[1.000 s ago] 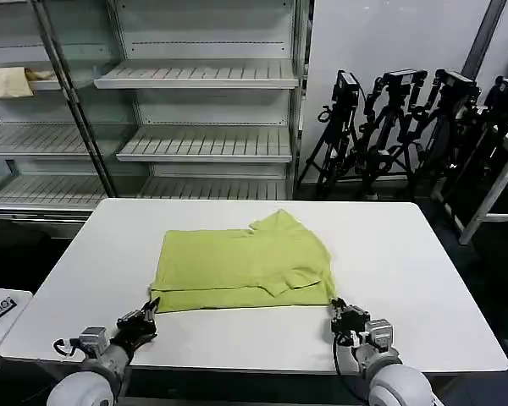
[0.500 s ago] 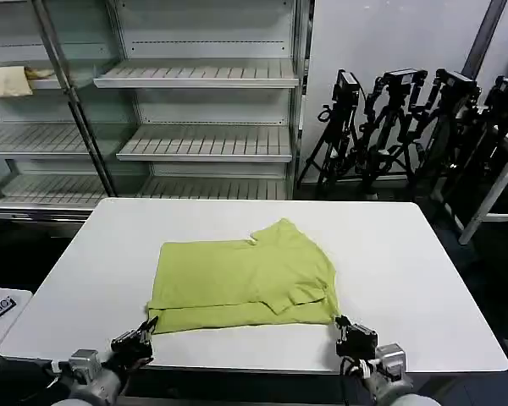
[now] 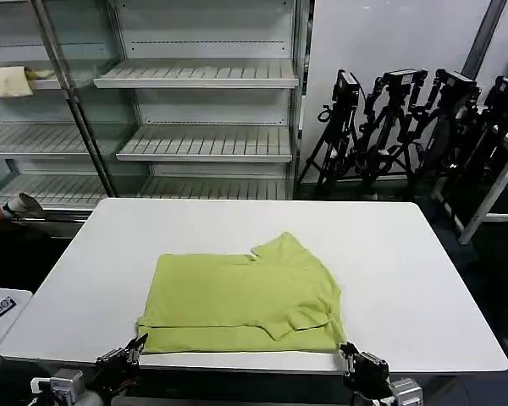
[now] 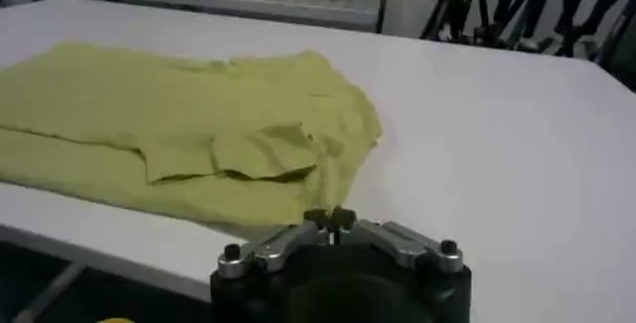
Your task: Fold and organize the clothes.
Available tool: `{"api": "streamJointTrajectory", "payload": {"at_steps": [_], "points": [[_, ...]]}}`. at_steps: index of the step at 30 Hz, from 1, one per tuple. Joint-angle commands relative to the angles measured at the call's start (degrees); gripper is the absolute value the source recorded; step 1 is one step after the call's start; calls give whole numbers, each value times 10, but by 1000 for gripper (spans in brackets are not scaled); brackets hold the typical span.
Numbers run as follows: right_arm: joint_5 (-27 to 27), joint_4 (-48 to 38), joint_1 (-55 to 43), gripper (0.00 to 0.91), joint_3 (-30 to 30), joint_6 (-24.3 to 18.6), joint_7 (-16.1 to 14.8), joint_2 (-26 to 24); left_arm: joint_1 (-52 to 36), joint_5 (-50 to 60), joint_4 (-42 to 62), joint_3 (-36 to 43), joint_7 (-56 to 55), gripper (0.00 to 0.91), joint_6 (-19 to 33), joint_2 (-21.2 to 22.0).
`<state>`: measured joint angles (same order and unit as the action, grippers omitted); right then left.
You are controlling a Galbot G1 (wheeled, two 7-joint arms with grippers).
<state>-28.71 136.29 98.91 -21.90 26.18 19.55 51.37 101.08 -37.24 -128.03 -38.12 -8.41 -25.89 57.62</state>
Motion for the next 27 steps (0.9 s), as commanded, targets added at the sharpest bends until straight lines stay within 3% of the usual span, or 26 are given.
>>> {"api": "streamJointTrajectory", "payload": {"at_steps": [1, 9, 14, 19, 27], "points": [[13, 20, 30, 907, -12, 3, -1, 0, 20, 2, -25, -15, -1, 907, 0, -5], [-45, -3, -129, 907, -10, 19, 28, -14, -68, -19, -9, -22, -37, 907, 10, -25], [-86, -92, -305, 907, 82, 36, 58, -16, -159, -44, 55, 17, -81, 907, 16, -48], [-134, -198, -486, 907, 184, 56, 83, 11, -292, -70, 128, 78, -115, 907, -12, -51], [-182, -370, -632, 907, 279, 60, 85, 62, -446, -74, 244, 190, -132, 907, -43, -51]]}}
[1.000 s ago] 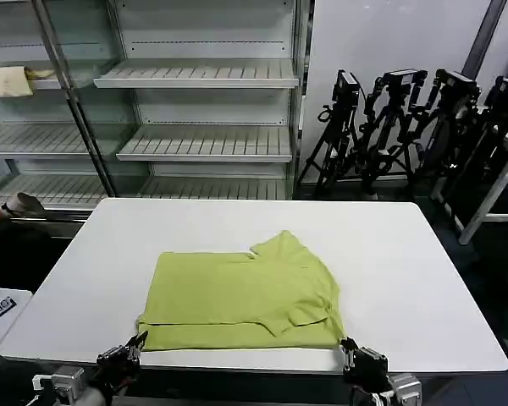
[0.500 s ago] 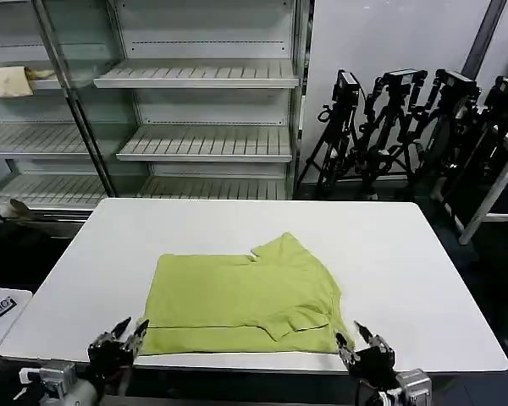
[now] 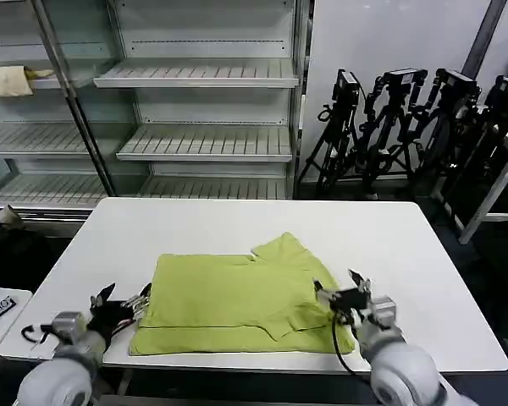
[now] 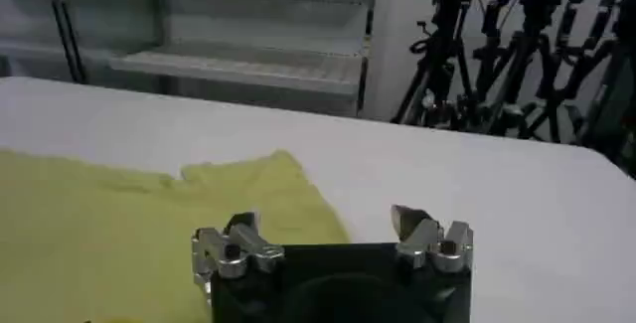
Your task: Fold and organize the clothes.
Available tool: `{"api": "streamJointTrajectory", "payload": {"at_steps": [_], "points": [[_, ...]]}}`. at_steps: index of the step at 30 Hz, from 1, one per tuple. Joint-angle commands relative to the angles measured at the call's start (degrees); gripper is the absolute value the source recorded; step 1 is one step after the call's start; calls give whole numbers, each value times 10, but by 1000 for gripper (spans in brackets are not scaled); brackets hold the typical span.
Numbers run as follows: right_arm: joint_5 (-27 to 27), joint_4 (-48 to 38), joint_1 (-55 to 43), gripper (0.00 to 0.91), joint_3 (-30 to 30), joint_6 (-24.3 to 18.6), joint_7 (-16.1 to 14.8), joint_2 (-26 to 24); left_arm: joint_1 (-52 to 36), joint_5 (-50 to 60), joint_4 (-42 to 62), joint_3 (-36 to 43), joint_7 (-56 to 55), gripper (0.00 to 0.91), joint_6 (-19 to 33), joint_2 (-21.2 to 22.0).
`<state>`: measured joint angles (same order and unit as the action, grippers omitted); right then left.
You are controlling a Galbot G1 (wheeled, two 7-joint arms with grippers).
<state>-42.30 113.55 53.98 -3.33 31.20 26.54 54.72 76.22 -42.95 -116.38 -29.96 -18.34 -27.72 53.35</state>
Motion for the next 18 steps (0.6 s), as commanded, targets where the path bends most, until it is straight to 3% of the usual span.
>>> {"api": "streamJointTrajectory", "payload": {"at_steps": [1, 18], "points": [[-51, -162, -197, 907, 102, 10, 16, 35, -208, -16, 142, 117, -34, 907, -26, -7], [-60, -339, -284, 907, 144, 15, 0, 129, -310, -17, 245, 211, -29, 907, -38, 20]]}}
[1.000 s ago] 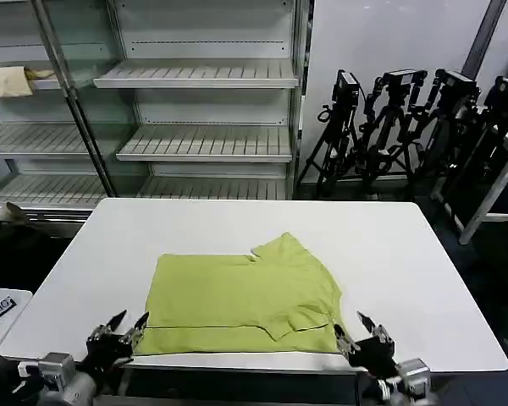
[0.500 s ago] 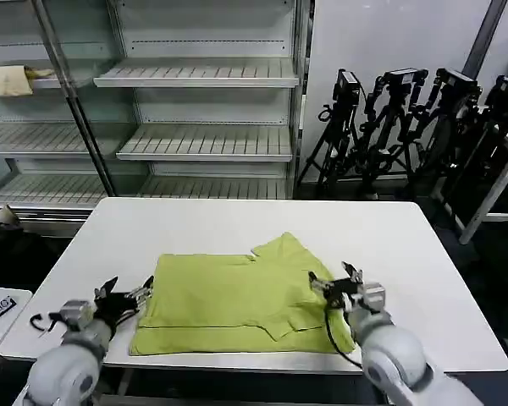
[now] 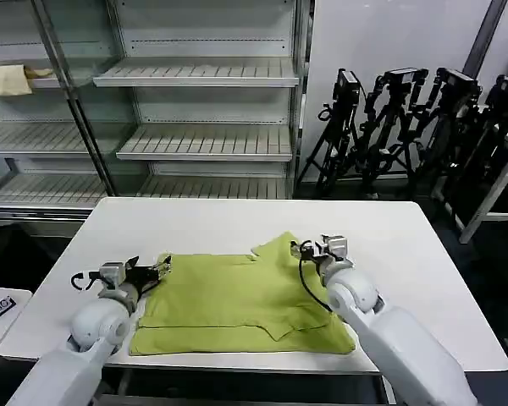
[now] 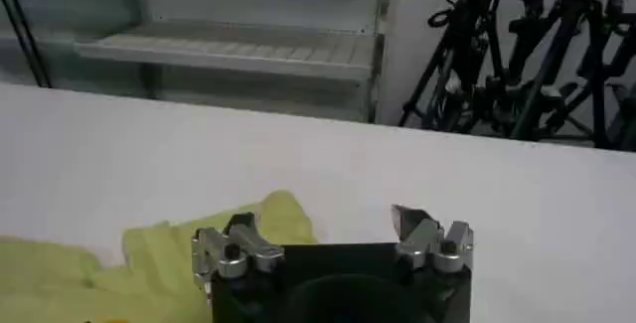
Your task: Fold and organize the clothes.
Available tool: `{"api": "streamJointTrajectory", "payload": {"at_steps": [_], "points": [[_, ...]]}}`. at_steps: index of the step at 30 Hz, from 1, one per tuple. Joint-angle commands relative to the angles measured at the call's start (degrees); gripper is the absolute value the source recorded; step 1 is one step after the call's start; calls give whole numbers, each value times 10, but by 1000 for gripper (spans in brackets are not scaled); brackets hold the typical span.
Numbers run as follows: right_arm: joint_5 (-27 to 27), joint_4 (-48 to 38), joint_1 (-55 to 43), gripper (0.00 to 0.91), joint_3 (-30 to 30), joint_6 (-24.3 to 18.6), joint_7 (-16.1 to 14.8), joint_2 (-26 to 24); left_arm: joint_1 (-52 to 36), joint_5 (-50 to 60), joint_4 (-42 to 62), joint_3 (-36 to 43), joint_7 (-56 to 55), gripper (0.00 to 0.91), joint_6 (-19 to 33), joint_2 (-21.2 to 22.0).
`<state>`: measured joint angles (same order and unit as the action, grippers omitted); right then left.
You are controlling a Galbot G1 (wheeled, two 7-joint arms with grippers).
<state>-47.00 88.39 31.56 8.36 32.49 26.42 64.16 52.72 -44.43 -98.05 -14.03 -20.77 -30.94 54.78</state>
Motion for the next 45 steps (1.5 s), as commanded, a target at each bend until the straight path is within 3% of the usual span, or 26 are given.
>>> {"api": "streamJointTrajectory", "payload": {"at_steps": [1, 7, 8, 9, 10, 11, 12, 13, 15, 29, 45], "points": [[-13, -93, -61, 907, 29, 2, 1, 40, -76, -2, 64, 53, -4, 907, -6, 6], [-11, -117, -62, 907, 35, 6, -3, 56, -82, -1, 85, 59, 0, 907, -6, 13], [-11, -120, -62, 907, 35, 6, -4, 58, -82, -1, 89, 60, 3, 655, -6, 13], [-11, -122, -61, 907, 36, 6, -5, 58, -82, -1, 89, 60, 3, 202, -6, 13], [-10, -122, -61, 907, 37, 6, -7, 59, -82, -2, 90, 60, 4, 202, -6, 14], [-7, -122, -58, 736, 37, 6, -8, 60, -80, -3, 88, 60, 6, 30, -6, 14], [-7, -121, -55, 554, 37, 6, -8, 60, -78, -5, 85, 60, 7, 30, -6, 13], [-7, -118, -51, 232, 37, 6, -9, 60, -75, -6, 83, 60, 9, 30, -6, 12], [-7, -114, -47, 20, 37, 5, -9, 59, -67, -7, 76, 59, 11, 30, -6, 10], [-2, -99, -28, 0, 38, -3, -14, 56, -38, -14, 63, 49, 26, 30, -4, 6], [42, -44, -2, 0, 20, -99, -41, 41, -26, -38, 28, 22, 38, 30, 39, -3]]}}
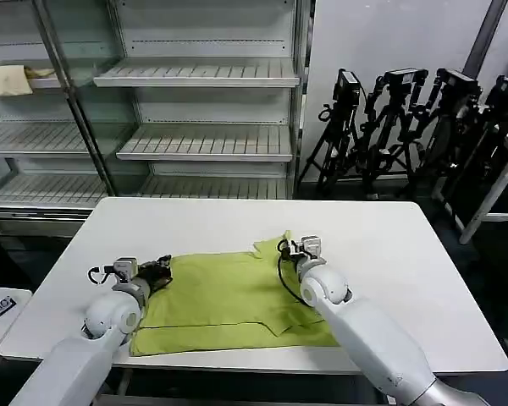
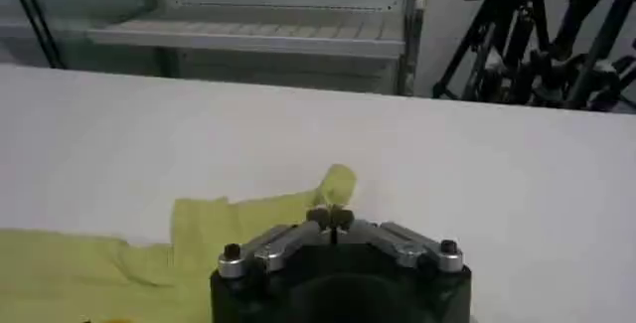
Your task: Fold and organize the clothes.
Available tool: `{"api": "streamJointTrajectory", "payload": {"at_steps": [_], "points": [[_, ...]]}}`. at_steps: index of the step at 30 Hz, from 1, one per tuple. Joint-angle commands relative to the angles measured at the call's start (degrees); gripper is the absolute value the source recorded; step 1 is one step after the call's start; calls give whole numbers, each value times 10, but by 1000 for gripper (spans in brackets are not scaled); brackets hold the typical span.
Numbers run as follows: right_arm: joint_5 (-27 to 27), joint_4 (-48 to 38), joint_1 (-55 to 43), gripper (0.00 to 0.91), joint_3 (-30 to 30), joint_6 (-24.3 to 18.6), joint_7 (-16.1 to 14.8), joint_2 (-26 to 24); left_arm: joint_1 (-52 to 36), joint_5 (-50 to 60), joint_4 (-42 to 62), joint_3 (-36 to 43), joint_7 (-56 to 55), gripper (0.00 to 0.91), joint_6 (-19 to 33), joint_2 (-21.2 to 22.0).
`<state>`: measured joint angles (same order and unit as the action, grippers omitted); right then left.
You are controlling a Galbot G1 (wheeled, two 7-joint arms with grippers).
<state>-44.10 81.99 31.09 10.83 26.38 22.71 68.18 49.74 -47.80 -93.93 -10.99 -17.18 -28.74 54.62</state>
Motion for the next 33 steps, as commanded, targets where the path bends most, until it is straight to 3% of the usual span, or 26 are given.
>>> {"api": "streamJointTrajectory", "payload": {"at_steps": [1, 18, 33], "points": [[16, 30, 7, 0, -8, -42, -6, -2, 6, -5, -18, -12, 3, 30, 18, -3], [26, 184, 113, 0, -71, -35, -20, -72, 94, -12, -121, -69, 20, 30, 14, -36], [15, 335, 278, 0, -186, -14, -32, -150, 205, 1, -195, -119, 50, 40, -11, -63]]}}
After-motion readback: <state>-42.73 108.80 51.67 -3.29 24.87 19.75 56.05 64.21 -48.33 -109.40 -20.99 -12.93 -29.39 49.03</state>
